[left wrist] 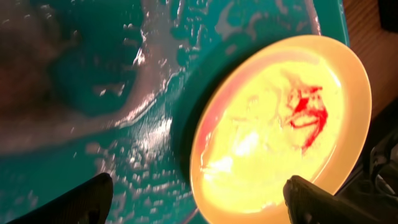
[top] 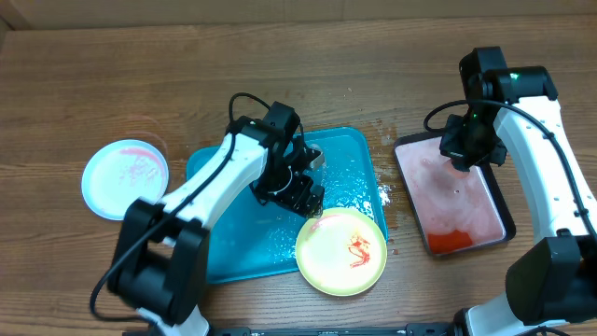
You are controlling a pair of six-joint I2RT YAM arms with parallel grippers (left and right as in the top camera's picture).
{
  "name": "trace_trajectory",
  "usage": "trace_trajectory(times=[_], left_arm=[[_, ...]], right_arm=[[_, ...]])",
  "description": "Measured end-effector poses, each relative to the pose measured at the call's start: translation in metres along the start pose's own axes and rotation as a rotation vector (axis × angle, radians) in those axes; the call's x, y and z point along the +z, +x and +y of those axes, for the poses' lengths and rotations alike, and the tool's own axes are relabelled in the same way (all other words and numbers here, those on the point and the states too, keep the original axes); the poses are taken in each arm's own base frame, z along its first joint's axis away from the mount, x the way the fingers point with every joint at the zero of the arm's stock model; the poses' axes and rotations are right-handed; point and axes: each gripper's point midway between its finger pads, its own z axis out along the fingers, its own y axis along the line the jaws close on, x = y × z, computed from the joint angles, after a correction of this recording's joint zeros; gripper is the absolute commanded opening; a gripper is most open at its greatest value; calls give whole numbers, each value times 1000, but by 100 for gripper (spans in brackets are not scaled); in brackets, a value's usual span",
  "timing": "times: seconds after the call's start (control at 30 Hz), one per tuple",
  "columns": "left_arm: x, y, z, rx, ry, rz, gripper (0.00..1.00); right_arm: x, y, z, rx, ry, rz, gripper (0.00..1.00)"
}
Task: Clean dirty plates on tray and stack at the side
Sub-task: 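Reach the left gripper to the yellow plate's rim on the teal tray, then grip the yellow plate rim and drag it to the tray center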
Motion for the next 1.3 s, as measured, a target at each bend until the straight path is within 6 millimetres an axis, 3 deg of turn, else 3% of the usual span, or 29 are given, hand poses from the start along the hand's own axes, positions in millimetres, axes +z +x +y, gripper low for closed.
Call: trace_trajectory(times=[0.1, 0.2, 0.23, 0.33, 0.53, 0.63, 0.77, 0.87, 1.13, 1.2, 1.23, 1.3], left_arm=[[-11, 6, -5, 23, -38, -5, 85], [-9, 5, -6, 36, -48, -10, 86], [-6, 6, -6, 41, -50, -12, 82], [4, 7, -4, 48, -50, -14, 83], [33, 18, 6, 9, -40, 41, 93], [50, 25, 10, -19, -18, 92, 91], [52, 21, 7, -23, 5, 81, 82], [54, 19, 4, -35, 30, 86, 100], [55, 13, -9, -23, 110, 79, 99], [56, 13, -13, -21, 136, 81, 87], [56, 13, -13, -21, 141, 83, 65], [60, 13, -13, -14, 150, 88, 49]], right_arm=[[0, 0, 1, 0, -5, 2, 4], [0, 1, 1, 1, -5, 3, 4], [0, 1, 1, 0, -5, 3, 4], [0, 2, 1, 0, -9, 8, 4], [0, 3, 2, -1, -12, 15, 4], [0, 3, 2, -1, -11, 16, 4], [0, 3, 2, -3, -11, 16, 4], [0, 3, 2, -3, -11, 16, 4], [0, 3, 2, -3, -12, 16, 4], [0, 3, 2, -3, -11, 16, 4], [0, 3, 2, -3, -12, 16, 4], [0, 4, 1, -3, -11, 16, 4]])
